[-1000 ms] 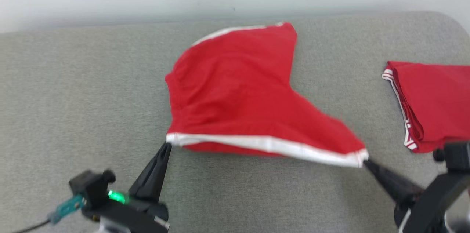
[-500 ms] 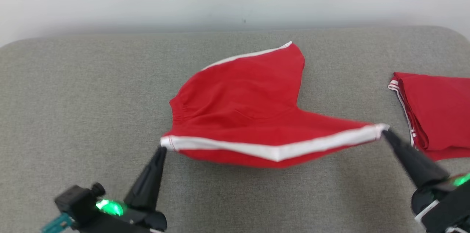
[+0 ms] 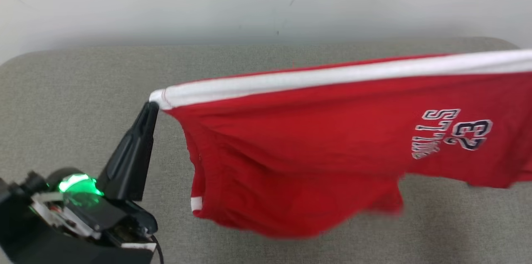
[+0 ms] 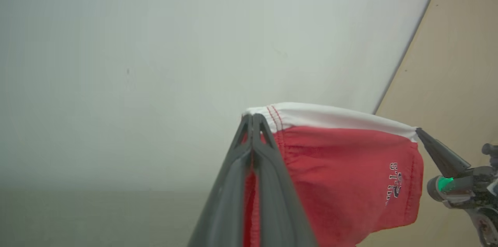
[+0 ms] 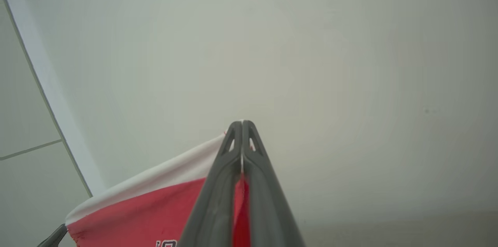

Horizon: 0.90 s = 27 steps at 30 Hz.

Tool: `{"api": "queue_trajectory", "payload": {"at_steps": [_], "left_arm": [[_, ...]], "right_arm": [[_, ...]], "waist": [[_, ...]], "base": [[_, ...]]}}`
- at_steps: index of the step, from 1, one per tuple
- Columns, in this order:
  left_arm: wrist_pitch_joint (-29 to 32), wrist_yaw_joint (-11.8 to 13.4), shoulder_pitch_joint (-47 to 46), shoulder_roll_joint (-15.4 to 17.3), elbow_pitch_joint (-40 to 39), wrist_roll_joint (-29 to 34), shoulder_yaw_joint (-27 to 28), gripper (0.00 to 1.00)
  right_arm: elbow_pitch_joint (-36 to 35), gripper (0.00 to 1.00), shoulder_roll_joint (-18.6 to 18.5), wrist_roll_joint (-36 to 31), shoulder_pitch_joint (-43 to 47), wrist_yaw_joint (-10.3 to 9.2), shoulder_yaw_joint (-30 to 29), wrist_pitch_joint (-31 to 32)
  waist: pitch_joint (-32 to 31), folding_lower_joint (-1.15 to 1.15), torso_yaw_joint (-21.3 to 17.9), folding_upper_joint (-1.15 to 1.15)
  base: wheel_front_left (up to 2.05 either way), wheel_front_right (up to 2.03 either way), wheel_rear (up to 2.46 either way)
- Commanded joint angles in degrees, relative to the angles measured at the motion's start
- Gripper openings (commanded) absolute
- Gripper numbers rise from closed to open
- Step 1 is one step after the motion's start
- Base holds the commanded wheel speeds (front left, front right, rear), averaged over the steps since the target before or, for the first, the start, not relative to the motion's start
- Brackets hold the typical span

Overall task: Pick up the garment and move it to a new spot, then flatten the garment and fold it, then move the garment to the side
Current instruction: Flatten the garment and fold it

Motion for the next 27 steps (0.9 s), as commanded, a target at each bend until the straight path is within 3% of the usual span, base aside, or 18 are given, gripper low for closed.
{"api": "queue_trajectory", "payload": {"at_steps": [1,5,7,15,21,22,23,24,25,26,27], "left_arm": [[2.07,0.76,-1.60,1.10,-2.06,-1.13,0.49,0.00],[7.10,2.88,-5.55,2.82,-4.82,-1.99,0.62,0.00],[9.00,3.24,-9.11,1.74,-1.79,-3.18,-0.11,0.00],[10.20,1.79,-21.58,-1.38,16.62,-0.52,-2.49,0.00],[7.80,-0.31,-34.37,-4.75,34.95,3.31,-3.76,0.00],[7.12,-0.30,-36.25,-5.28,38.02,3.98,-3.76,0.18],[6.54,-0.32,-38.17,-5.70,40.63,4.79,-3.87,0.75],[6.05,-0.28,-39.80,-6.25,43.30,5.10,-4.07,1.00],[5.63,-0.32,-41.29,-6.64,45.82,5.76,-4.31,1.00],[4.67,-0.55,-42.90,-6.87,47.82,6.93,-4.67,1.00],[4.08,-0.65,-44.02,-7.18,49.87,7.46,-4.90,1.00]], "right_arm": [[-0.36,0.00,-0.35,0.62,-1.89,0.05,-0.62,0.43],[1.98,0.00,-1.91,-0.96,-5.28,0.05,0.76,3.10],[6.60,0.00,-2.29,-2.33,-8.88,0.05,3.44,3.99],[25.55,0.00,-2.87,-7.44,-21.72,0.06,10.53,1.36],[45.92,0.00,-2.45,-15.34,-35.51,0.05,17.22,-7.33],[49.31,0.00,-2.02,-16.18,-37.59,0.05,18.15,-9.17],[52.23,0.00,-1.70,-16.99,-39.76,0.05,19.23,-10.84],[55.30,0.00,-1.34,-17.44,-41.73,0.05,19.99,-12.62],[58.03,0.65,-1.00,-17.85,-43.39,0.05,20.80,-14.20],[60.59,1.00,-0.64,-18.10,-44.83,0.05,21.55,-15.39],[63.00,1.00,-0.37,-18.51,-46.34,0.06,22.11,-16.60]], "waist": [[0.44,0.00,-0.17,0.00],[2.29,0.00,-0.51,0.00],[4.92,0.00,-0.72,0.00],[13.79,0.00,-1.74,0.00],[19.72,0.00,-2.67,0.00],[20.23,0.00,-2.72,0.00],[20.71,0.00,-2.75,0.00],[20.99,0.00,-2.75,0.00],[21.30,0.00,-2.72,0.00],[21.48,0.00,-2.62,0.00],[21.56,0.00,-2.48,0.00]], "base": [[0.00,0.00,0.00],[0.00,0.00,0.00],[0.00,0.00,0.00],[0.00,0.00,0.00],[0.00,0.00,0.00],[0.00,0.00,0.00],[0.00,0.00,0.00],[0.00,0.00,0.00],[0.00,0.00,0.00],[0.00,0.00,0.00],[0.00,0.00,0.00]]}}
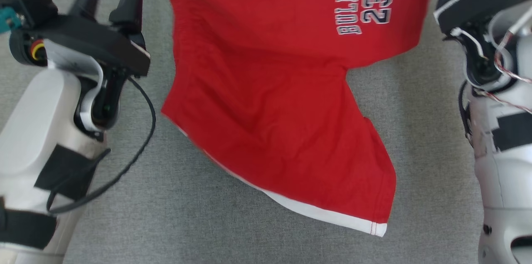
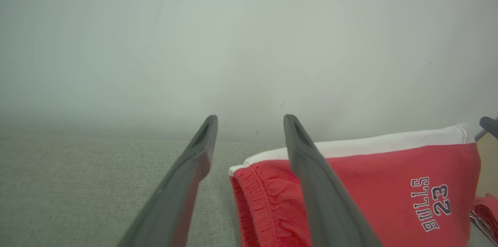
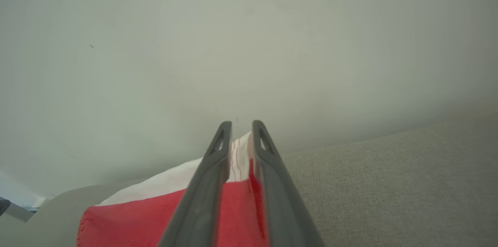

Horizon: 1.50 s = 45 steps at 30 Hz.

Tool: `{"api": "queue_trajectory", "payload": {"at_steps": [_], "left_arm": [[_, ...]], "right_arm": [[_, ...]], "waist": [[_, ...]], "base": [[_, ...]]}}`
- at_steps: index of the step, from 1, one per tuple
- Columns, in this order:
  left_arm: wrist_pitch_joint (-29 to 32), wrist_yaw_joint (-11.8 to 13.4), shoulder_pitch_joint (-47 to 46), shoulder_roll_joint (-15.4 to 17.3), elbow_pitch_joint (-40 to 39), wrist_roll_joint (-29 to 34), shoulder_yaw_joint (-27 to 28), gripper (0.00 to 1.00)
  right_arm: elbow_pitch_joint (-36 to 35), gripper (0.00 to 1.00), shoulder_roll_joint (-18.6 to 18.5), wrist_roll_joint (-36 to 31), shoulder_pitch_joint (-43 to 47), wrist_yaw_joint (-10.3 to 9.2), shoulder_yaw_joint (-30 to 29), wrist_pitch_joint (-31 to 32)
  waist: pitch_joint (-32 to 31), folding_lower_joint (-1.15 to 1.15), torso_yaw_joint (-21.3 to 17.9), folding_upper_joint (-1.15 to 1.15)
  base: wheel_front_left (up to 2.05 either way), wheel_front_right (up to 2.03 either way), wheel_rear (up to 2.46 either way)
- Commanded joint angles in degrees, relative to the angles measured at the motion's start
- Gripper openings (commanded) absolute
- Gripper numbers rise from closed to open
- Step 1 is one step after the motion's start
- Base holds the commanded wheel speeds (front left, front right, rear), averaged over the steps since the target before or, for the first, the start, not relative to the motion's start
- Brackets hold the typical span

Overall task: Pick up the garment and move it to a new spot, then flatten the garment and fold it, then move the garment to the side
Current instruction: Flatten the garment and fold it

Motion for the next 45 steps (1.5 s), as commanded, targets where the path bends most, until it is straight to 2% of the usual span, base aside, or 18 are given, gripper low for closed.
{"api": "queue_trajectory", "payload": {"at_steps": [1,4,7,11,13,15,18,23,29,34,43,45], "left_arm": [[-0.83,-0.32,-1.16,-0.32,1.24,1.01,-0.21,1.00],[-3.31,-1.08,-2.65,-0.89,5.82,1.73,-0.54,1.00],[-4.58,-2.33,-0.83,-0.35,8.01,2.50,-1.99,1.00],[-5.94,-2.94,4.74,1.80,6.92,2.59,-2.84,1.00],[-7.04,-2.44,8.65,3.35,5.01,3.39,-3.00,1.00],[-8.03,-0.69,13.26,4.66,2.10,5.56,-3.99,1.00],[-8.79,2.88,20.90,5.77,-2.74,7.63,-4.99,1.00],[-9.69,9.07,32.89,4.82,-12.86,10.04,-5.75,1.00],[-10.03,13.39,42.12,2.16,-21.30,13.24,-6.65,1.00],[-9.99,14.39,45.92,-0.49,-25.19,15.75,-4.43,1.00],[-10.02,11.11,47.29,-3.11,-24.03,19.21,-3.80,1.00],[-10.02,10.67,47.15,-3.42,-24.02,19.47,-3.36,1.00]], "right_arm": [[1.16,1.00,0.19,-0.59,-1.38,0.06,0.55,-1.02],[5.66,1.00,0.23,-1.15,-3.77,0.06,2.32,-3.29],[7.24,1.00,-1.46,-1.08,-2.48,0.06,5.02,-1.70],[3.77,1.00,-3.98,0.48,2.86,0.06,7.24,3.54],[0.05,1.00,-5.57,0.17,7.23,0.06,7.04,6.43],[-4.57,1.00,-6.84,-0.42,12.63,0.06,5.62,9.30],[-12.68,1.00,-6.67,-2.24,21.22,0.07,2.72,13.23],[-25.94,1.00,-2.55,-6.91,35.48,0.06,-2.67,19.63],[-34.87,1.00,4.05,-14.66,48.50,0.06,-7.10,24.30],[-35.23,1.00,6.44,-18.11,51.94,0.06,-8.19,23.99],[-26.18,1.00,8.55,-24.33,46.94,0.06,-6.86,20.62],[-24.20,0.97,8.74,-24.91,45.14,0.06,-6.44,20.72]], "waist": [[1.60,-0.03,-0.16,-0.01],[0.59,-0.03,0.63,-0.01],[-2.06,-0.03,1.64,-0.01],[-6.57,-0.03,2.51,-0.01],[-8.94,-0.03,2.64,-0.01],[-11.24,-0.03,2.93,-0.01],[-13.65,-0.03,2.73,-0.01],[-15.32,-0.03,2.59,-0.01],[-15.04,-0.03,3.54,-0.01],[-14.81,-0.03,3.85,-0.01],[-14.86,-0.03,4.79,-0.01],[-14.75,-0.03,5.06,-0.01]], "base": [[0.00,0.00,0.00],[0.00,0.00,0.00],[0.00,0.00,0.00],[0.00,0.00,0.00],[0.00,0.00,0.00],[0.00,0.00,0.00],[0.00,0.00,0.00],[0.00,0.00,0.00],[0.00,0.00,0.00],[0.00,0.00,0.00],[0.00,0.00,0.00],[0.00,0.00,0.00]]}}
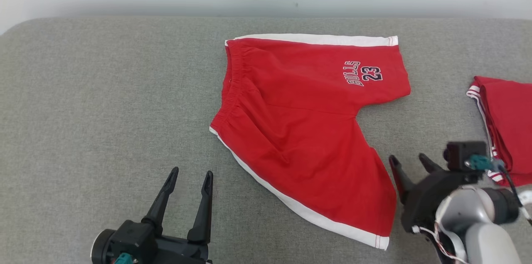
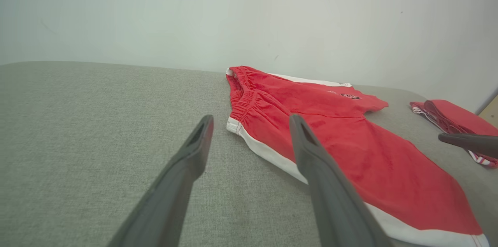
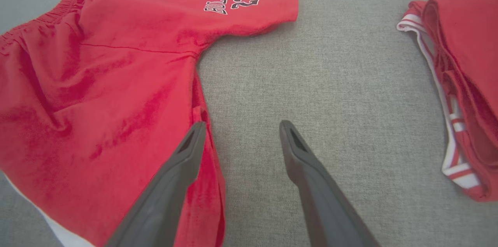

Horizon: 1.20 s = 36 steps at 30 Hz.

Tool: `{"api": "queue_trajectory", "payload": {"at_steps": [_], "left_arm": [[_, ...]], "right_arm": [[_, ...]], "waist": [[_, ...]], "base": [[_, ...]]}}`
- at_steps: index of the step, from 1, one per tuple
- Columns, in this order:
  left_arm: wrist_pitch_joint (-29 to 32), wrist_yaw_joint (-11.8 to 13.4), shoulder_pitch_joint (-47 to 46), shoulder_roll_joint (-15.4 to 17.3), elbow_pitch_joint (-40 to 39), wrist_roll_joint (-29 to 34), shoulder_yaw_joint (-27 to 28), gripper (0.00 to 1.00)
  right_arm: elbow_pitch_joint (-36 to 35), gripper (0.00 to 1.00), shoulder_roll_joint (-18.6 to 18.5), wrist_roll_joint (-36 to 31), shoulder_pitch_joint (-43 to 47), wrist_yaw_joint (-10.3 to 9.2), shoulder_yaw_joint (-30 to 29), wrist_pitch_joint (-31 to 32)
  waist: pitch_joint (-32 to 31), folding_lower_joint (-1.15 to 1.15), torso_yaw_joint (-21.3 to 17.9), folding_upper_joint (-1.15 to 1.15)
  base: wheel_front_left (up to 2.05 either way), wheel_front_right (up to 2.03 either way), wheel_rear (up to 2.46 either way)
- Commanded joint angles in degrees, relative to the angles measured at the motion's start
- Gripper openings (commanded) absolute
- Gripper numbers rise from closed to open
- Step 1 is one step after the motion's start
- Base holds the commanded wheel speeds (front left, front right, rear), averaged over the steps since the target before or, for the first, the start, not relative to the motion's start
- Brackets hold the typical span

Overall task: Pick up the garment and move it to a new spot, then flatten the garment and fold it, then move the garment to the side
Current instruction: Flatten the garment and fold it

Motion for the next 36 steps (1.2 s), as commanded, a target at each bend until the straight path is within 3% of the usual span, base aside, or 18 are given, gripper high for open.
{"api": "queue_trajectory", "payload": {"at_steps": [1,3,6,13,24,32,36], "left_arm": [[-0.19,-0.18,-0.10,-0.27,0.05,0.46,0.39,1.00],[-0.19,-0.58,-0.05,-0.34,0.22,0.65,0.68,1.00],[-0.19,-1.04,-0.08,-0.53,0.35,0.70,1.22,1.00],[-0.20,-1.90,-0.06,-1.27,0.65,1.09,1.96,1.00],[-0.20,-2.75,-0.04,-2.25,1.11,1.08,2.01,1.00],[-0.20,-3.07,0.62,-2.29,1.40,0.77,2.43,1.00],[-0.20,-3.38,0.65,-2.24,1.46,0.62,2.68,1.00]], "right_arm": [[1.21,0.94,0.39,0.16,-1.54,0.05,0.63,0.17],[3.31,0.68,0.50,-0.37,-2.76,0.05,1.45,1.49],[5.49,0.67,0.45,-1.81,-5.01,0.05,2.08,2.83],[8.73,0.50,0.52,-3.33,-7.64,0.05,3.52,4.42],[10.21,0.47,0.43,-6.43,-9.18,0.05,0.32,2.51],[10.87,0.46,0.68,-4.69,-7.78,0.05,2.40,3.76],[11.10,0.40,0.73,-4.34,-7.66,0.05,3.40,4.39]], "waist": [[0.16,0.00,0.29,0.00],[0.36,0.00,0.55,0.00],[0.56,0.00,0.99,0.00],[0.91,0.00,1.98,0.00],[1.11,0.00,2.98,0.00],[0.91,0.00,3.19,0.00],[1.06,0.00,3.28,0.00]], "base": [[0.00,0.00,0.00],[0.00,0.00,0.00],[0.00,0.00,0.00],[0.00,0.00,0.00],[0.00,0.00,0.00],[0.00,0.00,0.00],[0.00,0.00,0.00]]}}
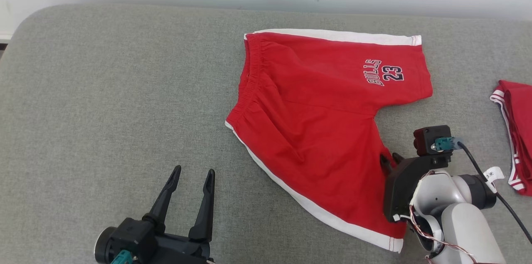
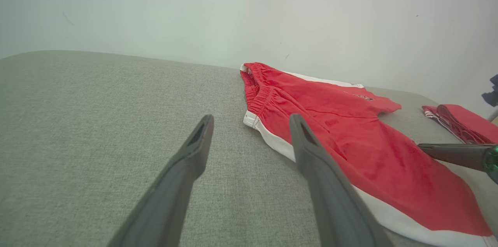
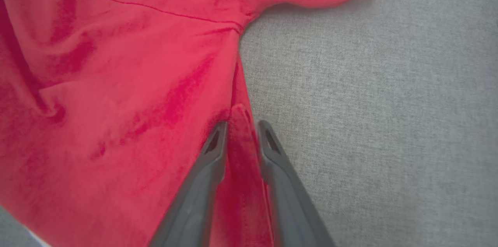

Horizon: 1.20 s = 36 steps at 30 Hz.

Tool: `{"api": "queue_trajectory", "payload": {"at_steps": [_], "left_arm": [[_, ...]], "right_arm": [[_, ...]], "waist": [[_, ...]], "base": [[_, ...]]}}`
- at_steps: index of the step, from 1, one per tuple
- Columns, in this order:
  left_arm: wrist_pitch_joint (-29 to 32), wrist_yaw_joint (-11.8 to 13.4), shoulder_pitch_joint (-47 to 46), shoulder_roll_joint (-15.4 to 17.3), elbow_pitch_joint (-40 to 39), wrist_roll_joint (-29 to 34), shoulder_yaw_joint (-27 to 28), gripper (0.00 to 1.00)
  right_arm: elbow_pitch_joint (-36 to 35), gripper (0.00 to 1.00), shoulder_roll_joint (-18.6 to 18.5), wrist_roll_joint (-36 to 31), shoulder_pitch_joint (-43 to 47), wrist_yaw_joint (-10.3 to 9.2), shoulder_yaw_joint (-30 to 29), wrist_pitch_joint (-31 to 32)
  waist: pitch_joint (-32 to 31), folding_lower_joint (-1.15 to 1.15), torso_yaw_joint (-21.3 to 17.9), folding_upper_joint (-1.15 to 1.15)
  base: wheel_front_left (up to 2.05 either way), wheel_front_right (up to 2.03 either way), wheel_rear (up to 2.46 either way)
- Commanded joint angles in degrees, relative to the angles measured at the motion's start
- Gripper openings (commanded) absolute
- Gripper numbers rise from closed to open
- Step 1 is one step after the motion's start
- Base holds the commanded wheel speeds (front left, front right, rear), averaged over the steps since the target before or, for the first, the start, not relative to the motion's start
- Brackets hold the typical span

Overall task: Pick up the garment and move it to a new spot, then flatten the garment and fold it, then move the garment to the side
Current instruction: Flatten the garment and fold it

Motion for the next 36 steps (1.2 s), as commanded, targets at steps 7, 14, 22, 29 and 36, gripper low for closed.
{"api": "queue_trajectory", "payload": {"at_steps": [7,14,22,29,36], "left_arm": [[-0.20,-0.32,0.35,-0.24,0.53,-0.47,0.11,1.00],[-0.20,-0.57,0.10,-0.17,0.77,-0.70,-0.12,1.00],[-0.20,-0.29,0.38,0.06,0.59,-0.86,-0.14,1.00],[0.03,-0.02,0.99,0.26,0.30,-0.87,-0.38,1.00],[0.66,-0.18,0.51,0.78,-0.08,-1.16,-0.67,1.00]], "right_arm": [[0.35,0.16,0.16,0.49,0.31,0.05,0.59,0.98],[1.27,0.00,0.18,0.01,-0.79,0.05,-0.33,0.56],[-3.99,0.00,0.21,1.34,3.18,0.05,-6.54,-2.85],[-9.18,0.00,0.22,4.01,9.06,0.05,-12.35,-4.25],[-7.78,1.00,0.24,5.28,7.50,0.05,-15.09,-8.43]], "waist": [[0.27,0.00,0.24,0.00],[0.40,0.00,0.52,0.00],[0.11,0.00,0.48,0.00],[-0.22,0.00,-1.47,0.00],[-1.20,0.00,-2.40,0.00]], "base": [[0.00,0.00,0.00],[0.00,0.00,0.00],[0.00,0.00,0.00],[0.00,0.00,0.00],[0.00,0.00,0.00]]}}
